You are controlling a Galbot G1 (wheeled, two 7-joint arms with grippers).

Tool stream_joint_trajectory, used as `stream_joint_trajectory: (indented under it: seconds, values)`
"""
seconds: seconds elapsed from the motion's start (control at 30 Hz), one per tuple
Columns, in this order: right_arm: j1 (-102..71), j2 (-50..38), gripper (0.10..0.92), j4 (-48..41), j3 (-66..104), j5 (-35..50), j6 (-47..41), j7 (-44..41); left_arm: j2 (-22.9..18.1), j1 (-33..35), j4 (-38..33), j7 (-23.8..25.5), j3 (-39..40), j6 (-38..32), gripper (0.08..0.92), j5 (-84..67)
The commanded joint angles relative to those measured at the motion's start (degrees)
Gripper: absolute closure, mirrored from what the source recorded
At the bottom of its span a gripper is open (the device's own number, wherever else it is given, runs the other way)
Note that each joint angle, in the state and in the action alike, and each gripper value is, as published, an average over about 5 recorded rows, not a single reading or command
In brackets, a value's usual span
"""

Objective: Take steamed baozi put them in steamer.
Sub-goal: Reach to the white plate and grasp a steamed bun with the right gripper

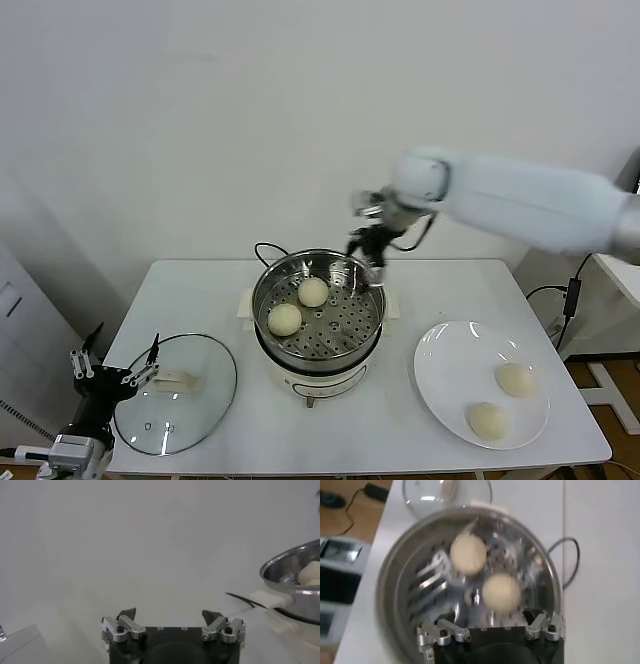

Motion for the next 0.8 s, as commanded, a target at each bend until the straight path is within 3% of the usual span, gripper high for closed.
stream_joint_trajectory:
  seconds: [0.03, 0.37, 0.8]
  values:
    - [5.44, -17.86, 0.203, 3.57, -4.20, -11.08, 9.21, -13.19, -0.03, 0.10, 0.01, 0.01, 0.02, -0.03, 0.177, 0.15]
    - [-16.48, -27.88, 0.203, 10.77, 1.29, -27.09, 12.24, -7.23, -0.40, 0.69, -0.35, -0.05, 0.13, -0.03, 0.177, 1.06]
    - [-36.98, -27.08, 0.203, 8.87, 14.06, -31.56, 12.18, -5.49, -0.70, 1.39, -0.61, -0.08, 0.05, -0.04, 0.177, 1.59]
